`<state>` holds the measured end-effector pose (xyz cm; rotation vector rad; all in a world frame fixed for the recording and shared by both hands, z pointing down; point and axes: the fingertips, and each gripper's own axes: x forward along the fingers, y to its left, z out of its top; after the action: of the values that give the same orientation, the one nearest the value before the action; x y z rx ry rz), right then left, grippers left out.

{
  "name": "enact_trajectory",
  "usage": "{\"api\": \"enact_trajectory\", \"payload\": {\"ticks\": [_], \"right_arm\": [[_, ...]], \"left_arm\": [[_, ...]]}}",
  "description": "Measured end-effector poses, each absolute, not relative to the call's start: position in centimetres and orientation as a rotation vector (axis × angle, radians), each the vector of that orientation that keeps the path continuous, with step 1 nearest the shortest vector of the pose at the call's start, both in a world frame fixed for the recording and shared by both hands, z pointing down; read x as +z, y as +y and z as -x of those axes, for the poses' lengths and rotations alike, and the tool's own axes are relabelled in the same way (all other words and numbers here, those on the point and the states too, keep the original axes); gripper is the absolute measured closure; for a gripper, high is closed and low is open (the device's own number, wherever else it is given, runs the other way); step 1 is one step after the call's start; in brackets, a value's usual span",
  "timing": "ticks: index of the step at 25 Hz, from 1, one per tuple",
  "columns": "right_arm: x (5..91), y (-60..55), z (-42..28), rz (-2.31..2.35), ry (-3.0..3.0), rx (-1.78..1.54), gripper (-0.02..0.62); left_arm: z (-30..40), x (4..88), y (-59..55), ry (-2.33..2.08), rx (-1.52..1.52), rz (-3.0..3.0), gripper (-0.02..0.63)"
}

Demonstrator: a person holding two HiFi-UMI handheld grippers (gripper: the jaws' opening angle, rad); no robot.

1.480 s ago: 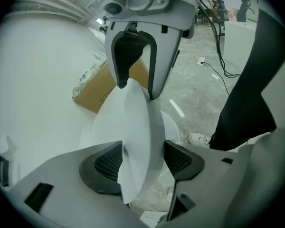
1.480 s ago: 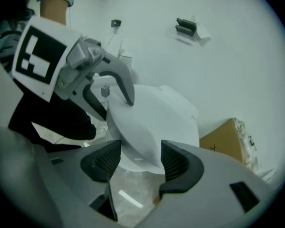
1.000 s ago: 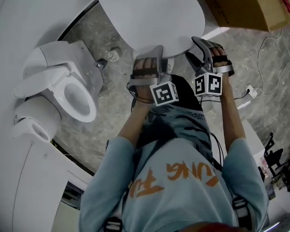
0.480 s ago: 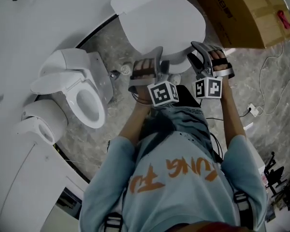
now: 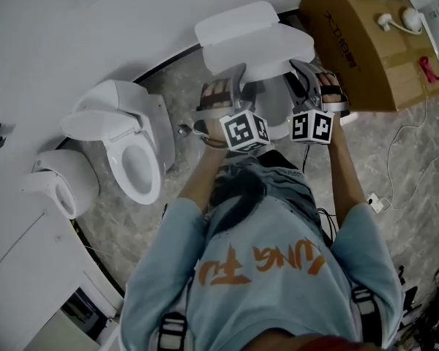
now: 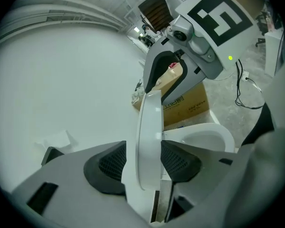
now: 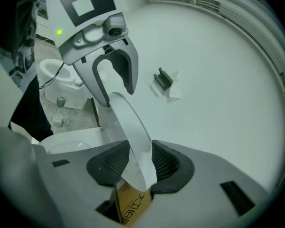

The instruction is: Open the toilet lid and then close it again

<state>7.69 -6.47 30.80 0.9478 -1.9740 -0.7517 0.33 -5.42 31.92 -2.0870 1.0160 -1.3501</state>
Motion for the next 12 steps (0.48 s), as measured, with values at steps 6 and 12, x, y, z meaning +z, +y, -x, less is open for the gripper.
{"api": "enact_trajectory", "payload": {"ticks": [6, 12], "right_arm": [[27.4, -12.2, -5.8, -1.069, -1.958, -0.813, 0.491], [25.1, -17.9, -4.4, -1.111, -1.948, -0.865, 0.502]], "left_arm": [[1.3, 28.7, -10.6, 1.099, -1.276, 2.084, 0.420], [2.5, 26.9, -15.4, 1.164, -1.212, 2.077, 0.508]]}}
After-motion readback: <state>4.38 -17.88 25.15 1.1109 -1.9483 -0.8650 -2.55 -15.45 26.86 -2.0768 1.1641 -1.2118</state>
